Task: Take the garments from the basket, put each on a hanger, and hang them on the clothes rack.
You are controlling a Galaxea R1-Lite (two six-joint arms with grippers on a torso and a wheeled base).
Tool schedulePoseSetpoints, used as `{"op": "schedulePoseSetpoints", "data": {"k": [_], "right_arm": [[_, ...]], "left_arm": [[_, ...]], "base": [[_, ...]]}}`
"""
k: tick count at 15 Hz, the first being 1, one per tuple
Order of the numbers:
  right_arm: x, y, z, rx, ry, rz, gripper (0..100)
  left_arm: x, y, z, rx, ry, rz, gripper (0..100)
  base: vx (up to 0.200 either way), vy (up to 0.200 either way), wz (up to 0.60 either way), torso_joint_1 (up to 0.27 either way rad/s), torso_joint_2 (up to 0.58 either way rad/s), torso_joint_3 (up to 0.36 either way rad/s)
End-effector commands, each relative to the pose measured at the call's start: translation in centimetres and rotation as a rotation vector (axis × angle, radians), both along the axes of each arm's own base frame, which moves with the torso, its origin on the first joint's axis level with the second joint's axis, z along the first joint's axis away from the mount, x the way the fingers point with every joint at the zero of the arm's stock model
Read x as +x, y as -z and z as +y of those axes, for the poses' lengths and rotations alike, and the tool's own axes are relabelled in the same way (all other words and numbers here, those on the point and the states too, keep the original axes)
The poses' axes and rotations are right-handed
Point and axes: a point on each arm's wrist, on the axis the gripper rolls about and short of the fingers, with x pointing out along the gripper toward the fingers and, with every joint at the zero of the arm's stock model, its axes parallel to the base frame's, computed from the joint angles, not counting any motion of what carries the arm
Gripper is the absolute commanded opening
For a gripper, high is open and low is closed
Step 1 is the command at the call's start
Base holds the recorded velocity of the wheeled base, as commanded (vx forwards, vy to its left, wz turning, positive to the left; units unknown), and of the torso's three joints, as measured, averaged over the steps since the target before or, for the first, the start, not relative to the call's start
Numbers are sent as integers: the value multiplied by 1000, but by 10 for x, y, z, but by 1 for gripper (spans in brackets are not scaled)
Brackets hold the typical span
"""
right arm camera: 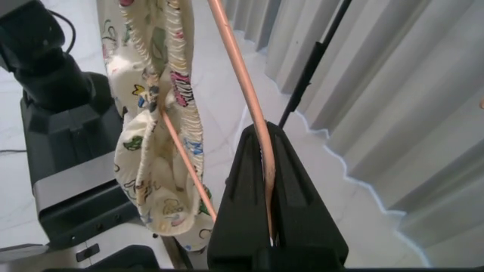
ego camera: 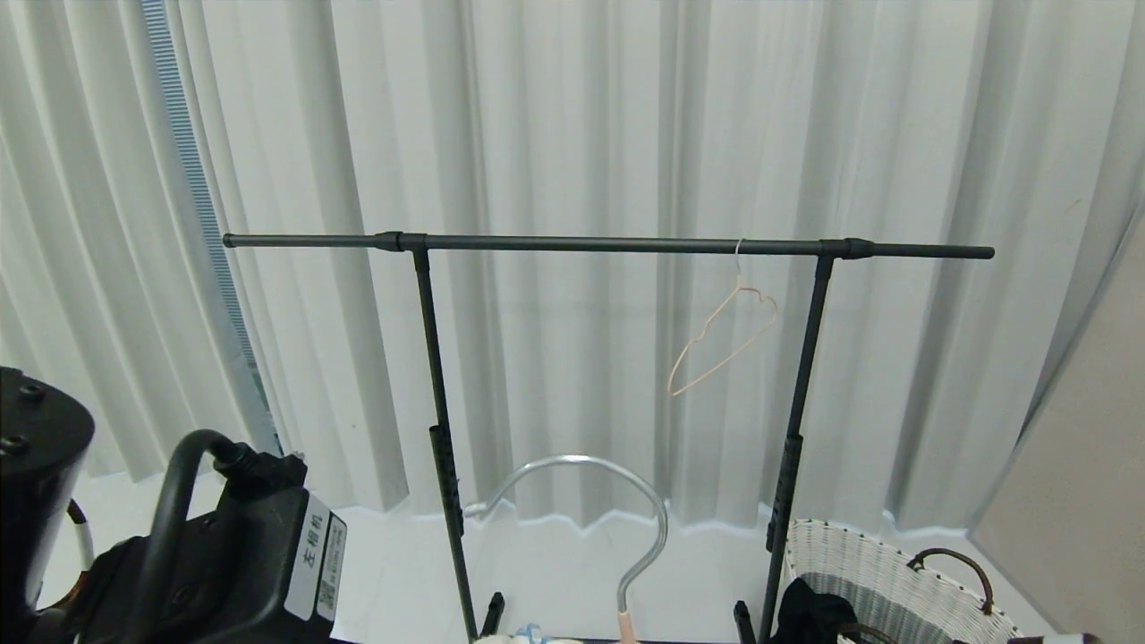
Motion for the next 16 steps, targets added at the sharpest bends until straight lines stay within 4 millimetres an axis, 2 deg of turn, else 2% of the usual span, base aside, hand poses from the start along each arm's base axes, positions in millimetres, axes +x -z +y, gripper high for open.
{"op": "schedulePoseSetpoints", "data": {"k": [1,4,5,8,11,13,15,16], "right_arm": [[0,0,1,-2,-1,0,0],[0,1,0,-2,1,1,0],[0,1,0,-5,1,2,100],[4,3,0,-16,48,-4,100],[16,3,-5,-18,163,-15,100],[22,7,-10,-36,200,-9,100],[23,11,-11,-49,201,0,100],[24,16,-9,-68,204,12,100]], "left_arm": [[2,2,-2,9,1,10,0],[2,2,-2,10,-1,9,0],[2,2,-2,10,-1,9,0],[2,5,-1,21,-15,9,0],[4,12,3,99,-123,-34,0],[12,14,8,164,-257,-77,0],[18,11,11,147,-315,-96,0],[29,6,12,93,-372,-146,0]], "base": [[0,0,0,0,0,0],[0,0,0,0,0,0],[0,0,0,0,0,0],[0,0,0,0,0,0],[0,0,0,0,0,0],[0,0,0,0,0,0],[0,0,0,0,0,0],[0,0,0,0,0,0]]}}
